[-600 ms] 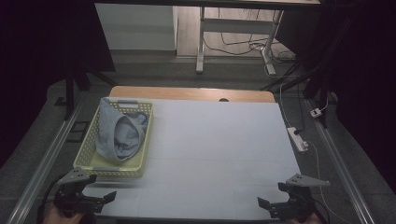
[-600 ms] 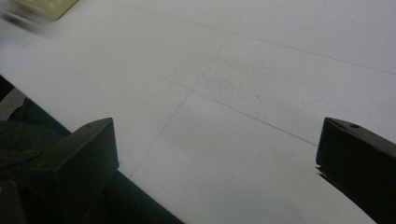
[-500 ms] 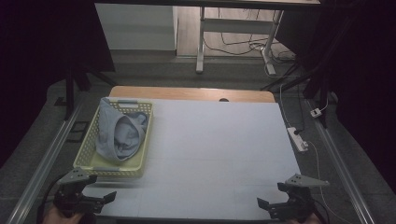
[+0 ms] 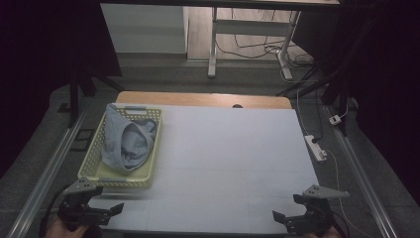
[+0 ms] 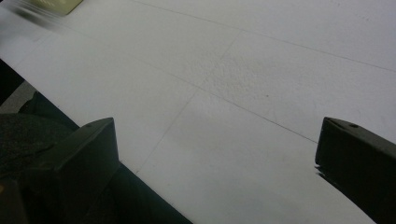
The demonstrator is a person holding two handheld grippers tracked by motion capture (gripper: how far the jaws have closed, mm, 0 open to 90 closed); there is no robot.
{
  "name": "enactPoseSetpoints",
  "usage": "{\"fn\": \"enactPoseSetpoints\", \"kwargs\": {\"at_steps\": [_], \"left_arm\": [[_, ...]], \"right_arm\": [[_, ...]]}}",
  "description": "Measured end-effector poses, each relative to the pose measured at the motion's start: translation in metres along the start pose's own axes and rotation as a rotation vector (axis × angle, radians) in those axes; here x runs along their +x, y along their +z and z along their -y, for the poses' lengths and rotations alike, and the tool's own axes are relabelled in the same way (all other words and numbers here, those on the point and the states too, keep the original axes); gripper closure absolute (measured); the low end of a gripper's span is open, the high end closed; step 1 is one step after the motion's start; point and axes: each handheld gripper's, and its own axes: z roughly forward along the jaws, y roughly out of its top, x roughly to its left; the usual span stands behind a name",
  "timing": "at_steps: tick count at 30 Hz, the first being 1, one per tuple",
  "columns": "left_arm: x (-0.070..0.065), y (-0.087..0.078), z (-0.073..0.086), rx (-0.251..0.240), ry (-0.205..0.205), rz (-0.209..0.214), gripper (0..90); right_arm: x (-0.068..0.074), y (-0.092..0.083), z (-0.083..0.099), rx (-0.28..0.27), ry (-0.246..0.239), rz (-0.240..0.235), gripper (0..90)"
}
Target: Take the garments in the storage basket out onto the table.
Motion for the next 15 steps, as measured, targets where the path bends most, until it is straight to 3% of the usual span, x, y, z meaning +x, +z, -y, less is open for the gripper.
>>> {"fn": "enactPoseSetpoints", "kwargs": {"at_steps": [10, 15], "left_arm": [[-0.0006, 0.0002, -0.0005, 0.006, -0.003, -0.014, 1.9], [-0.0011, -0.0031, -0.0005, -0.027, -0.01, -0.004, 0.0]], "right_arm": [[-0.0001, 0.0008, -0.0002, 0.009, 0.0, -0.004, 0.0], [0.0009, 0.0013, -0.0003, 0.015, -0.012, -0.012, 0.5]]}}
